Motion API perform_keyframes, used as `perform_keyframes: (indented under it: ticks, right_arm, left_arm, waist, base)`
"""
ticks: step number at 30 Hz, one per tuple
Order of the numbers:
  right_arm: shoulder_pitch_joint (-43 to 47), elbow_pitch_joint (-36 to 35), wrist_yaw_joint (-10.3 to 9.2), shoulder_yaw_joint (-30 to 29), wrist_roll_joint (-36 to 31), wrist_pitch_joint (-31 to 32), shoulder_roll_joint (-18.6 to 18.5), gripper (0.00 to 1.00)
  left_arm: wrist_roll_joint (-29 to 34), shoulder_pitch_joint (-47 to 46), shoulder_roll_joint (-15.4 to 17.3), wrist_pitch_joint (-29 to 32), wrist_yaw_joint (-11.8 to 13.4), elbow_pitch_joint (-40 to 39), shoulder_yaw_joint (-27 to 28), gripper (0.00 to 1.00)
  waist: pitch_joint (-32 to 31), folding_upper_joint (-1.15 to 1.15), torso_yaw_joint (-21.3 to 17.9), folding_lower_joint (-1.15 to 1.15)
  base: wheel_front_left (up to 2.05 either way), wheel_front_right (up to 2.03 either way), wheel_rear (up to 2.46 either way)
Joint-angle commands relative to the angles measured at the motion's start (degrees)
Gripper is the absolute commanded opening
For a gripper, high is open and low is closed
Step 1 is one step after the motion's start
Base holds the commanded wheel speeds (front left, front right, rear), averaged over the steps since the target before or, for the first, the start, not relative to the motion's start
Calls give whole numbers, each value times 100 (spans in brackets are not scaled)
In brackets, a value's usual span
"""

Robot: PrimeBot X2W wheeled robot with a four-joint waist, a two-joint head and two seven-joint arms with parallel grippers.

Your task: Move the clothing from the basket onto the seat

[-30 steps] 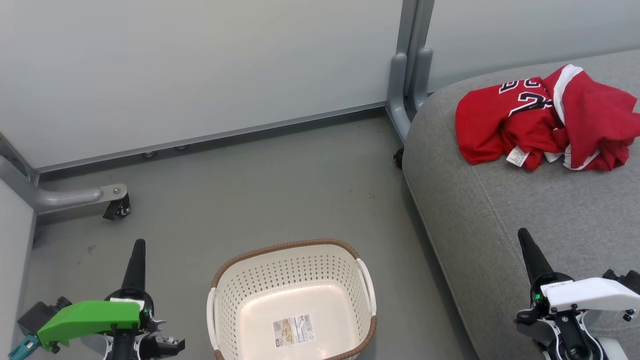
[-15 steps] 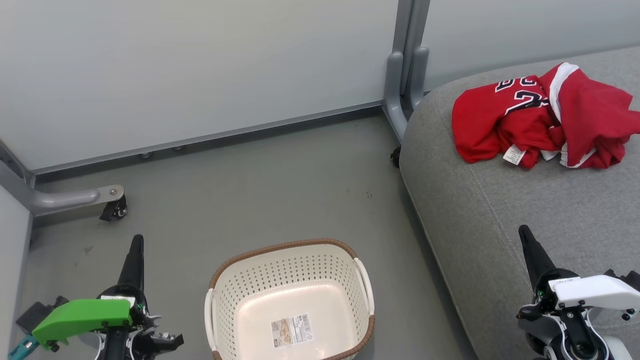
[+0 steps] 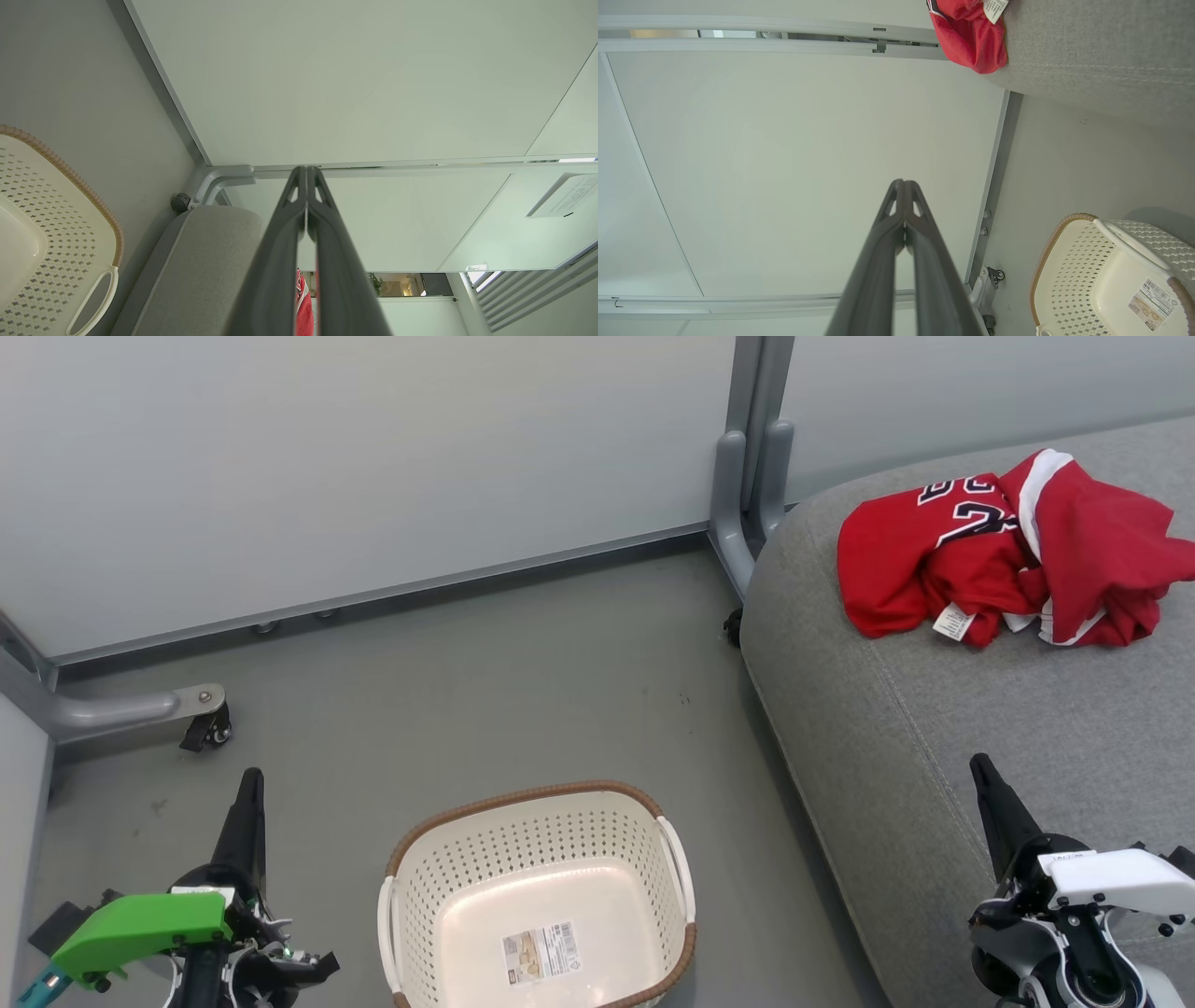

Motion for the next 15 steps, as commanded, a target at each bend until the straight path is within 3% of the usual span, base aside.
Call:
perform_keyframes:
  ticks: [1,15]
  right_arm:
    - [-74,18,0,-30,115,35,-26,0]
    - [-70,21,0,-48,102,58,-9,0]
  left_arm:
    - [-128,-93,33,19,-31,-16,32,0]
    - [-131,-81,33,34,-31,-15,31,0]
  waist:
    - [1,0,-5,0]
    - [2,0,-9,0]
  base:
    - [0,0,0]
    - [0,0,0]
